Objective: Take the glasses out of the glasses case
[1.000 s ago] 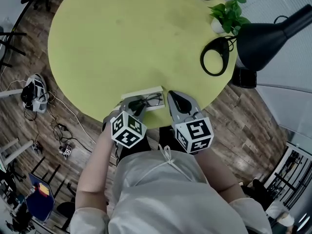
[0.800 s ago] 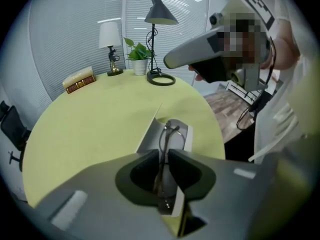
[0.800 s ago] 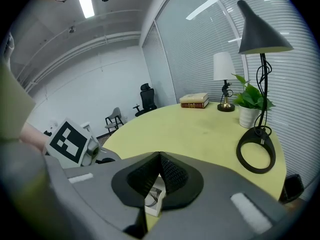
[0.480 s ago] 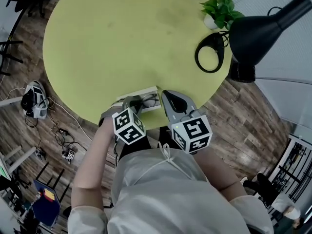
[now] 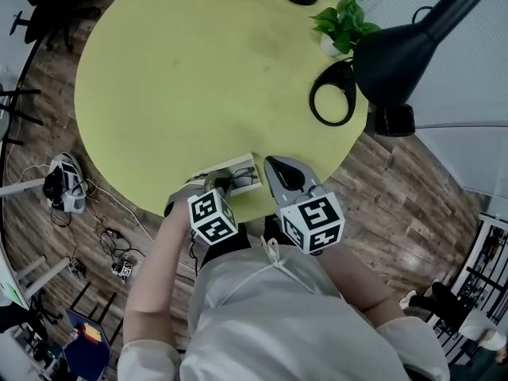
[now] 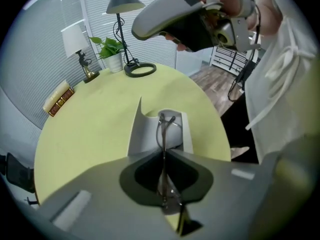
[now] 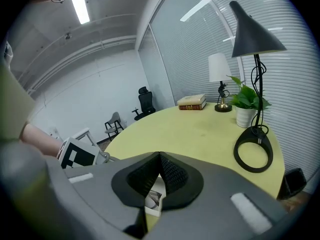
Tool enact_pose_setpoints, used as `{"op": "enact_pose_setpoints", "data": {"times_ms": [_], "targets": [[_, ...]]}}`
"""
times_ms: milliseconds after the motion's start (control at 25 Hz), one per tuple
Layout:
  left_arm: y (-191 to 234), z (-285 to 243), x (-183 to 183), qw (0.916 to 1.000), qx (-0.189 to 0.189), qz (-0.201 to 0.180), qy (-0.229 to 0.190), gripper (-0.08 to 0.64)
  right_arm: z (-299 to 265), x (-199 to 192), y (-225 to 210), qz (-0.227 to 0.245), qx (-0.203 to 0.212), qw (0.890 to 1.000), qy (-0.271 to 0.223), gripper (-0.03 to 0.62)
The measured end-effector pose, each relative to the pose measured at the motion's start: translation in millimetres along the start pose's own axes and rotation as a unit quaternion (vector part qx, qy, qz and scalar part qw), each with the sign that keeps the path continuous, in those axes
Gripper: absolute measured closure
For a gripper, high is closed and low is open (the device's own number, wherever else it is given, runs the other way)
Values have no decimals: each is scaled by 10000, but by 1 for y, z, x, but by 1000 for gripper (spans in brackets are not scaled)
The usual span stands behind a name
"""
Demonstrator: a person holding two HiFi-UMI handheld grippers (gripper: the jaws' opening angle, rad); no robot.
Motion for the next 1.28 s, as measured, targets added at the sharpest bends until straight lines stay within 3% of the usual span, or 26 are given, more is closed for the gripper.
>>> {"op": "enact_pose_setpoints", "data": {"times_ms": [440,720,840,920,1040,1160,1280], "targets": [[15,26,6,9973,628,-168,-350,543,15,13,4,134,36,9998,-163,592],[18,61,14,9918,1055,145,-709,543,24,26,11,294,142,9990,-312,592],[19,78,16,9845,1346,468,-1023,543,27,31,16,360,196,9984,-390,592],[21,91,15,9744,1584,886,-1330,543,28,34,19,411,227,9980,-433,592],[26,111,11,9495,1961,1663,-1801,543,29,40,24,492,292,9972,-490,592],[30,134,9,9163,2355,2304,-2277,543,30,47,31,589,384,9961,-542,592],[37,161,13,8760,2726,2781,-2845,543,29,57,37,718,489,9943,-617,592]]}}
Point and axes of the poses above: the fingertips, and each gripper's own axes: z backward along the fingers, y to its left, x out of its top, the point moved 7 cm from there along z, backward along the fingers, and after that the axes turned 9 degrees about -z, right-handed, at the moved point
